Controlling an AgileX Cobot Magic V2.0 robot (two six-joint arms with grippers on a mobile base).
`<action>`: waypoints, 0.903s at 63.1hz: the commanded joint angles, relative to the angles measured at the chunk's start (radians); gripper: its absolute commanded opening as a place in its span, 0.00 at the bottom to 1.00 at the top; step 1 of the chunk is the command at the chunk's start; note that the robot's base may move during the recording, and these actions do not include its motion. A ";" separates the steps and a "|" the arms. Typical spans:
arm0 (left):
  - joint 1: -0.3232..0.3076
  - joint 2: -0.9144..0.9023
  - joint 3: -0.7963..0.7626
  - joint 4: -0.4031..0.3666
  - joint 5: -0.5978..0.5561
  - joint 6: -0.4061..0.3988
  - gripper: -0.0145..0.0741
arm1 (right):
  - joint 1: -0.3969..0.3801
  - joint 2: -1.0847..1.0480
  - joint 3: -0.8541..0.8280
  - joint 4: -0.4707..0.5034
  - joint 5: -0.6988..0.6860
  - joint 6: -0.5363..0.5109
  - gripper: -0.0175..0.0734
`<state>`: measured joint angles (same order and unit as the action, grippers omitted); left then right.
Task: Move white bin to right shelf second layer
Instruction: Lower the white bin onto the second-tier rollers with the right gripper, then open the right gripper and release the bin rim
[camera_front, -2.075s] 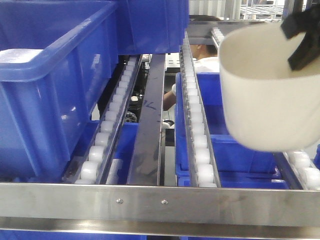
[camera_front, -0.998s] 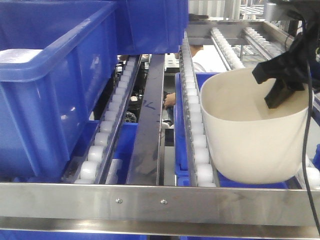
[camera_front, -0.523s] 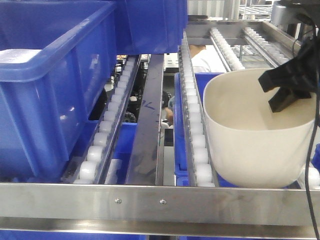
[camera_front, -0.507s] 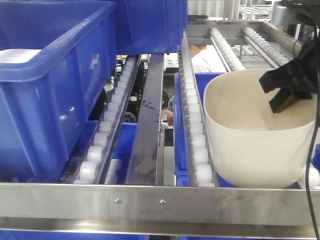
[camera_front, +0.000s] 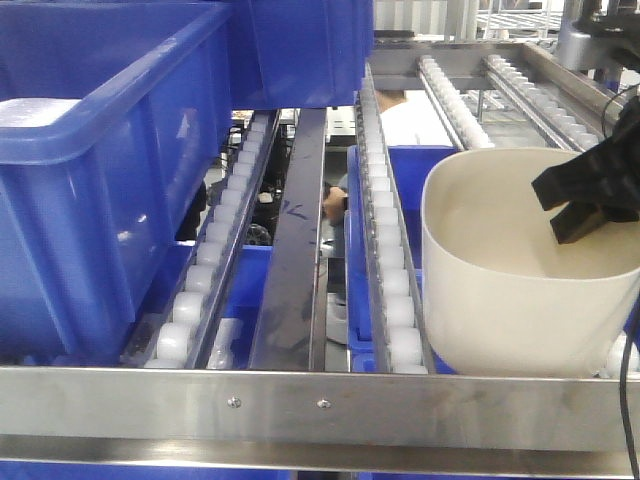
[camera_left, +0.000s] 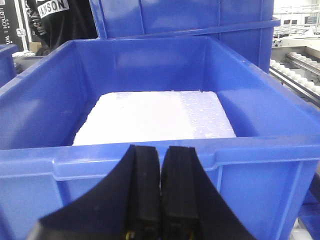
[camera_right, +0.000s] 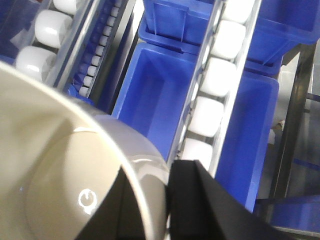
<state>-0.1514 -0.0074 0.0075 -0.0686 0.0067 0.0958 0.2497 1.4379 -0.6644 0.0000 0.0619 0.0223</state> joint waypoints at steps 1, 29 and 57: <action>-0.002 -0.013 0.033 -0.005 -0.086 -0.007 0.26 | 0.010 -0.023 -0.012 0.014 -0.050 0.002 0.25; -0.002 -0.013 0.033 -0.005 -0.086 -0.007 0.26 | 0.010 -0.025 -0.012 0.019 -0.051 0.002 0.60; -0.002 -0.013 0.033 -0.005 -0.086 -0.007 0.26 | 0.007 -0.053 -0.012 0.045 -0.074 0.002 0.73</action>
<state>-0.1514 -0.0074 0.0075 -0.0686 0.0067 0.0958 0.2599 1.4330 -0.6557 0.0425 0.0535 0.0249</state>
